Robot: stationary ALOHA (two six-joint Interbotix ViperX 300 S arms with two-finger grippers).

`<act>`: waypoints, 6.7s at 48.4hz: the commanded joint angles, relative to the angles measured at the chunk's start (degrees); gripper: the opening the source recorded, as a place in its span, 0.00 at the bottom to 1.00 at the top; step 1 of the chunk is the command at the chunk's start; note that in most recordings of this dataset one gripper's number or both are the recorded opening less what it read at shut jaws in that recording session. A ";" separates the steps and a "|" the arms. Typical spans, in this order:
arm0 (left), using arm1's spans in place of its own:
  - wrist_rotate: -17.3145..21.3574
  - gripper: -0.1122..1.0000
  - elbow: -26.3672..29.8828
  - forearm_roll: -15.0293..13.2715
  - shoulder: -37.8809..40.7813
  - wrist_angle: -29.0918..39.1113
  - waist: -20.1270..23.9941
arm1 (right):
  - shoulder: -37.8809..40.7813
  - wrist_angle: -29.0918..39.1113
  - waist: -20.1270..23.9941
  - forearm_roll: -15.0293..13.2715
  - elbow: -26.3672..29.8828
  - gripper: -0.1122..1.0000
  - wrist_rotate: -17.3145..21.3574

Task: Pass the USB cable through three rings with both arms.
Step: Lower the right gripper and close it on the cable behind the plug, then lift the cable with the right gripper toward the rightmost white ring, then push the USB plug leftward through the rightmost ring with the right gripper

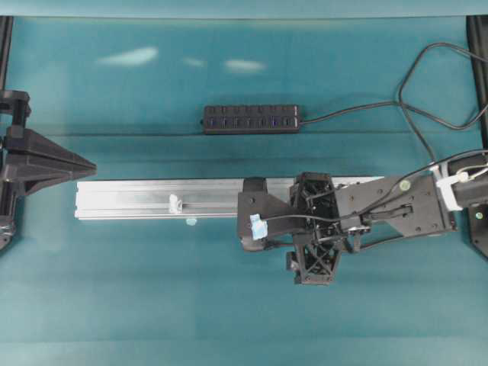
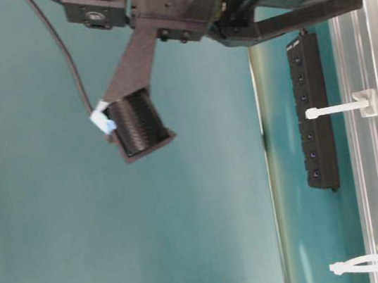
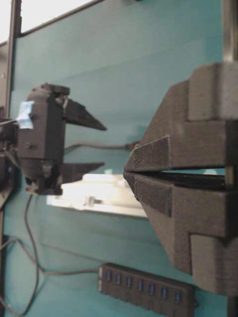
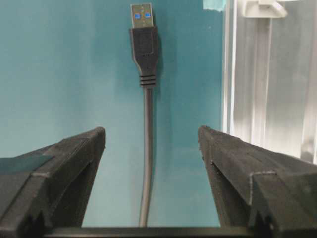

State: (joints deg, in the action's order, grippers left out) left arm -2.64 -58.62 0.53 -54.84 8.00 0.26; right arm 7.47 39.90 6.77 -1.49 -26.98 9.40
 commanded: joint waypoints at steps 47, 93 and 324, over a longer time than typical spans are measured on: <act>0.00 0.12 1.23 0.18 0.53 -0.26 0.35 | 4.92 -6.68 0.00 -0.26 -1.41 0.48 -2.29; 0.09 0.12 1.23 0.18 0.53 -0.44 1.05 | 5.80 -6.15 -0.09 -0.09 -1.32 0.32 -2.02; 0.09 0.12 1.85 0.18 -1.05 -0.35 1.93 | -19.51 18.46 -7.73 -12.83 -13.18 0.04 1.05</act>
State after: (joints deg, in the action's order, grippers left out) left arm -2.46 -58.45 0.53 -56.34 8.00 2.11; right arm -12.04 58.54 -0.53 -14.33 -40.08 9.76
